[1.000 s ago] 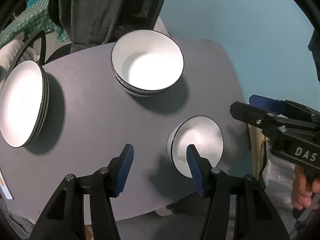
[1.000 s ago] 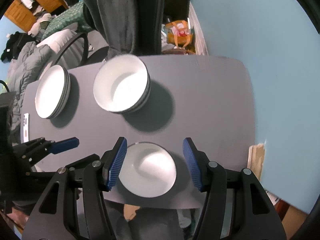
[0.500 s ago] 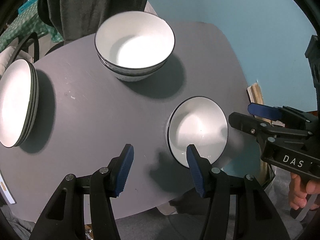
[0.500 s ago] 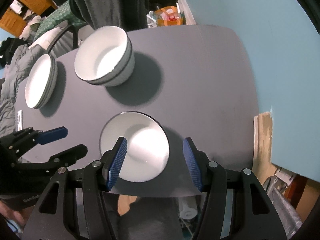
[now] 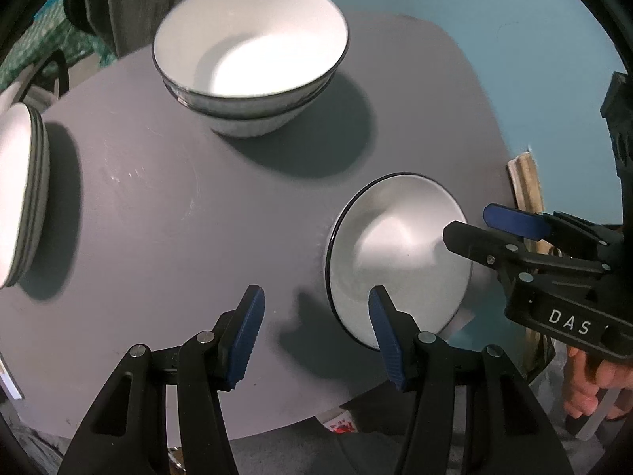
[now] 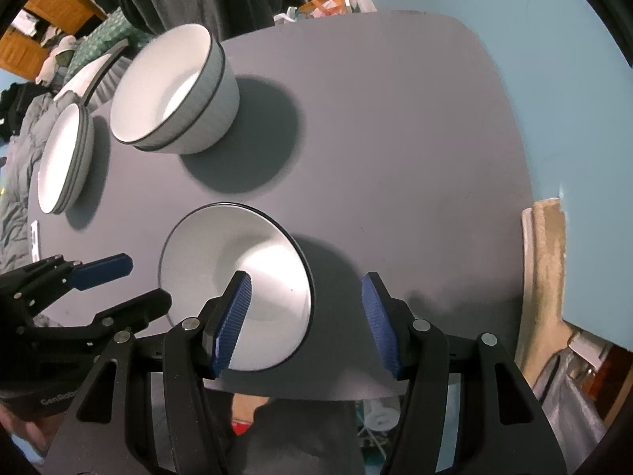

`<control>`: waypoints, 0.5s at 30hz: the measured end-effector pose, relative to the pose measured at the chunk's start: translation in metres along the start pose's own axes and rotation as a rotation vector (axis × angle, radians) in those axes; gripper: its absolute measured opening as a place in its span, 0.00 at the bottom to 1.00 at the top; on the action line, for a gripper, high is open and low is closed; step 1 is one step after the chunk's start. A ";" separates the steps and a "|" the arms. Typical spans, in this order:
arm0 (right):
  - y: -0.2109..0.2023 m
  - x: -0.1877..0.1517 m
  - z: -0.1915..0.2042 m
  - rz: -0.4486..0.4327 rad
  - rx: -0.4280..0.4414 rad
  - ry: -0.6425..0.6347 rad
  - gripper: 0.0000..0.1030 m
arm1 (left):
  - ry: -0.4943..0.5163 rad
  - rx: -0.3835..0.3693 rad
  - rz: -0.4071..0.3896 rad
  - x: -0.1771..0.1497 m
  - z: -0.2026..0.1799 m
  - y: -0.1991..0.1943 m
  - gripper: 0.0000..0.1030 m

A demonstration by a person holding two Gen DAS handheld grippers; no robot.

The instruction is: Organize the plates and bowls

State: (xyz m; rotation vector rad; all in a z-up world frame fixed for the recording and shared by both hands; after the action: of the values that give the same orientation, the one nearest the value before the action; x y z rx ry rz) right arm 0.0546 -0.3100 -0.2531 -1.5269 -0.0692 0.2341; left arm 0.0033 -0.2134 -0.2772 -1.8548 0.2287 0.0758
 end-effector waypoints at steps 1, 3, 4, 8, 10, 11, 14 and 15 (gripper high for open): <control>0.002 -0.001 -0.001 0.002 0.001 -0.004 0.56 | -0.007 -0.004 0.004 0.001 0.001 0.004 0.54; 0.006 0.000 -0.001 0.014 0.005 -0.009 0.56 | -0.014 -0.003 0.008 0.004 0.001 0.008 0.54; 0.008 0.001 -0.001 0.017 0.010 -0.012 0.56 | -0.021 -0.005 0.012 0.005 0.002 0.011 0.54; 0.015 0.007 0.004 0.031 0.024 -0.036 0.56 | -0.044 -0.020 0.021 0.010 0.005 0.019 0.54; 0.018 0.009 0.005 0.038 0.023 -0.047 0.56 | -0.057 -0.029 0.032 0.012 0.007 0.024 0.54; 0.020 0.010 0.007 0.040 0.026 -0.052 0.56 | -0.065 -0.033 0.038 0.012 0.008 0.026 0.54; 0.023 0.013 0.010 0.052 0.043 -0.061 0.56 | -0.075 -0.037 0.038 0.013 0.008 0.030 0.54; 0.023 0.015 0.010 0.055 0.050 -0.063 0.56 | -0.076 -0.034 0.037 0.013 0.008 0.031 0.54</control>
State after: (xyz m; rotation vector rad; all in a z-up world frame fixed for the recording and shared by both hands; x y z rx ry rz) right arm 0.0645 -0.2965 -0.2774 -1.4730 -0.0709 0.3259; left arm 0.0103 -0.2160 -0.3108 -1.8781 0.2097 0.1766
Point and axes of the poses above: each gripper's, at about its wrist camera, not at the fingertips, and y roughly the way its jaws point, z to its left, x to its top, the point moved 7 cm from there along y, roughly the way its jaws point, and after that the axes turned 13 degrees about z, right-handed, at the moved point
